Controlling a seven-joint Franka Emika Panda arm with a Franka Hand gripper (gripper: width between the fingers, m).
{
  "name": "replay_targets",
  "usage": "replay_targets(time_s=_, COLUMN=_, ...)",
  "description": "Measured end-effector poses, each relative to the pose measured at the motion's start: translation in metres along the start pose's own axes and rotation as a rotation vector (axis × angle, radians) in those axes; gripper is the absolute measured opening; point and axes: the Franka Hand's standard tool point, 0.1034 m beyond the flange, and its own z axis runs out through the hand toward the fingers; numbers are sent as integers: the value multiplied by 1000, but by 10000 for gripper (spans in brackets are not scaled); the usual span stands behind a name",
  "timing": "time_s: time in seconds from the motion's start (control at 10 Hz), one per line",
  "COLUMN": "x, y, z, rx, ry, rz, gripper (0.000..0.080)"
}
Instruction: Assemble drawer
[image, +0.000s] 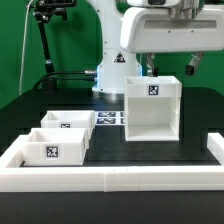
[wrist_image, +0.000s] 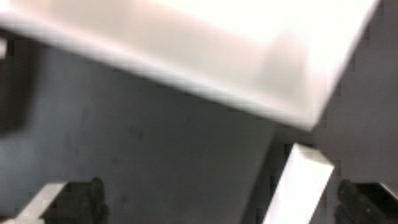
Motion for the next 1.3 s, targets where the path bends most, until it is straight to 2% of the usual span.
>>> replay_targets(time_s=0.2, x=-14, y=-11, z=0, rx=7, ry=-11, rz=60, gripper=650)
replay_targets(time_s=0.4, x=-31, y=-13, z=5, rx=6, ry=-24, rz=73, gripper=650)
replay_targets(time_s=0.8, x=-29, y=-14, z=7, rx=10, ry=-16, rz=83, gripper=650)
replay_targets(time_s=1.0, x=-44, y=-22, z=25, rx=33, ry=2, rz=112, gripper=650)
replay_targets(time_s=1.3, x=-51, y=-31, z=42, rx=39, ry=2, rz=97, gripper=650)
